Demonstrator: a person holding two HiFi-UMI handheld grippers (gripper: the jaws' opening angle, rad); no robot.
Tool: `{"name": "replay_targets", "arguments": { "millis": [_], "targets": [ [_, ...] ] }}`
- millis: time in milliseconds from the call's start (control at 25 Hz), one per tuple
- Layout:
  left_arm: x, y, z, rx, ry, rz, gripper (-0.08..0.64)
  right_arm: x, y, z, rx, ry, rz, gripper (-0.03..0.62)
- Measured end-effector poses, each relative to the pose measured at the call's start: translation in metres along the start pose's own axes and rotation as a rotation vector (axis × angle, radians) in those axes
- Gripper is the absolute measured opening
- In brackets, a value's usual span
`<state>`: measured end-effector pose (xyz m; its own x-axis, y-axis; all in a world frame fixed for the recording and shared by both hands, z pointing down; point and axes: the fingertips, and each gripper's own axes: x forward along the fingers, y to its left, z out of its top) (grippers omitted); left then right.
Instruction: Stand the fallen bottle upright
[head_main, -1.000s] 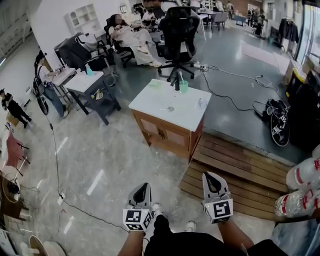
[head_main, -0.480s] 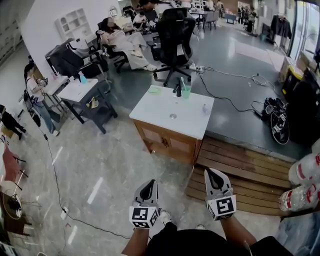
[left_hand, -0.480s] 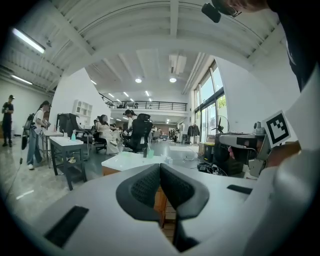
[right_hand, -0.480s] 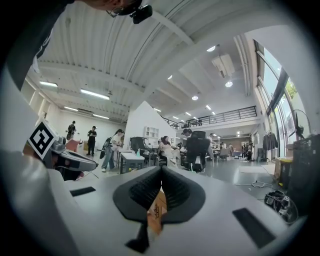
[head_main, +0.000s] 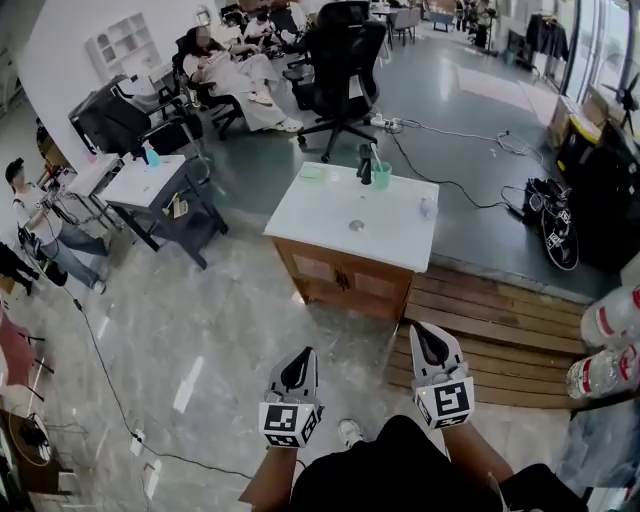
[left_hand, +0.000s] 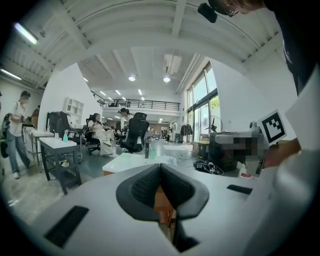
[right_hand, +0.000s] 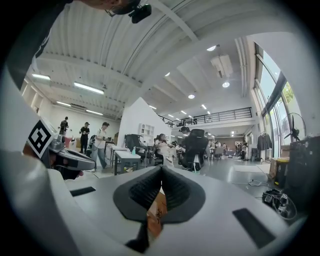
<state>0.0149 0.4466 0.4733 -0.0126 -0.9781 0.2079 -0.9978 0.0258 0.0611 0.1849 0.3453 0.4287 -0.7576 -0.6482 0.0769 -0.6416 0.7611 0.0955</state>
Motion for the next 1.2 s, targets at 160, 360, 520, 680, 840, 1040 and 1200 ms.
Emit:
{"name": "replay_targets", "arguments": {
  "millis": [160,360,520,680,840,1040,1200],
  "targets": [
    [0.005,0.030,0.001,-0.013,0.001,-0.003,0.018,0.026,0.017,0.004,-0.010,0.009,0.005,0.015],
    [0.023,0.059,-0.001,-0.026,0.005,-0.006,0.018,0.061,0.023,0.006,-0.036,-0.002,-0.005,0.015],
    [0.047,0.075,0.000,-0.027,0.014,-0.010,0.018,0.090,0.016,0.005,-0.031,-0.002,-0.007,0.015],
    [0.082,0.087,0.011,-0.036,0.018,-0.014,0.018,0.123,-0.004,0.004,-0.018,0.007,-0.011,0.015],
    [0.129,0.094,0.021,0.041,0.035,-0.052,0.018,0.161,-0.030,0.002,-0.011,0.021,-0.021,0.015],
    [0.197,0.102,0.049,0.005,0.014,-0.088,0.018,0.208,-0.079,0.008,-0.019,0.016,-0.060,0.015],
    [0.248,0.100,0.071,0.027,0.009,-0.109,0.018,0.237,-0.122,0.010,-0.006,0.024,-0.094,0.015]
  ]
}}
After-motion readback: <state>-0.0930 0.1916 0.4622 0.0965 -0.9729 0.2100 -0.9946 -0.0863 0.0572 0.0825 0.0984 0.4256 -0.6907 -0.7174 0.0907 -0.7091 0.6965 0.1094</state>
